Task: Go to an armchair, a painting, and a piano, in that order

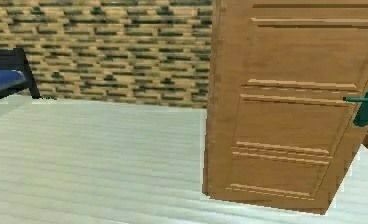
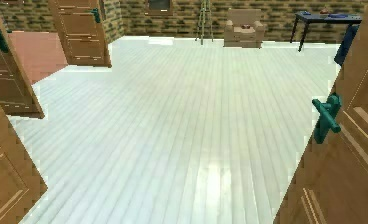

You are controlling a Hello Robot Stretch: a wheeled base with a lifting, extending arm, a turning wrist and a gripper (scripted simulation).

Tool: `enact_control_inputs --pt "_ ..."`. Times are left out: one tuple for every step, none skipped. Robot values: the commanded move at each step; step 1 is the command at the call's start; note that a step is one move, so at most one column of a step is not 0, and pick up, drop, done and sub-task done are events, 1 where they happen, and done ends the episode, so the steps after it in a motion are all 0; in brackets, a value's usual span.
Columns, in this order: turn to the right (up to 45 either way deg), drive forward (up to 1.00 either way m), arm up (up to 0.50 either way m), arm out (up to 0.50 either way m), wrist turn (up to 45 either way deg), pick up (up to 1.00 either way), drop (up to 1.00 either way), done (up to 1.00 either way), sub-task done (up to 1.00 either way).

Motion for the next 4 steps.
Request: enact_control_inputs --pt "9.0 0.0 0.0 0.0 0.0 0.0 0.0 0.0 0.0" --pt "0.0 0.05 0.0 0.0 0.0 0.0 0.0 0.0 0.0" --pt "-45.0 0.0 0.0 0.0 0.0 0.0 0.0 0.0 0.0" --pt "-36.0 0.0 0.0 0.0 0.0 0.0 0.0 0.0 0.0"
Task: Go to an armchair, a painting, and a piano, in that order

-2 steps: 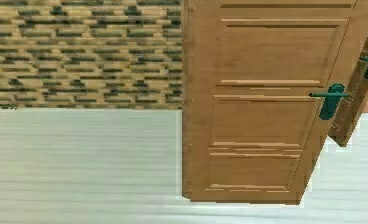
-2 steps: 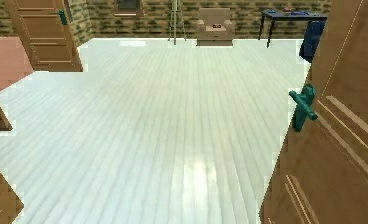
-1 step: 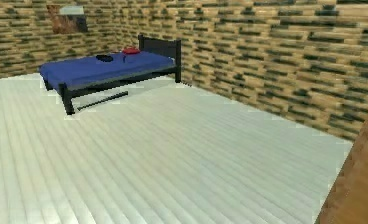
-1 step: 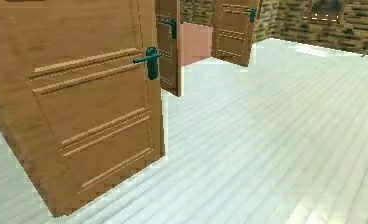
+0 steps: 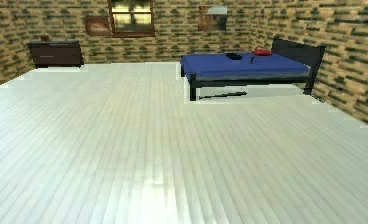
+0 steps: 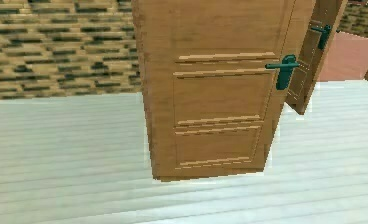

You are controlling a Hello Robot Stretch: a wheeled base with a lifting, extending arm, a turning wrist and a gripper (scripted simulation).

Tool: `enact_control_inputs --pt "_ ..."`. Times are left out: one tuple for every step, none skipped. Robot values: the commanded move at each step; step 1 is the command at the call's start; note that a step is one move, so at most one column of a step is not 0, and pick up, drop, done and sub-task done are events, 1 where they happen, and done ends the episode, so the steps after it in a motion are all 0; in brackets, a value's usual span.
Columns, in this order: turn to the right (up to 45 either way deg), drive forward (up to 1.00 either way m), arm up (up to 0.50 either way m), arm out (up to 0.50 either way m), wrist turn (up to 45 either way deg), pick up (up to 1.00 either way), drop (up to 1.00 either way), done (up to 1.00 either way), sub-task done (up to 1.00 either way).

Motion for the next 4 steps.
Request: enact_control_inputs --pt "0.0 0.2 0.0 0.0 0.0 0.0 0.0 0.0 0.0" --pt "-45.0 0.0 0.0 0.0 0.0 0.0 0.0 0.0 0.0" --pt "0.0 0.25 0.0 0.0 0.0 0.0 0.0 0.0 0.0" --pt "-27.0 0.0 0.0 0.0 0.0 0.0 0.0 0.0 0.0"
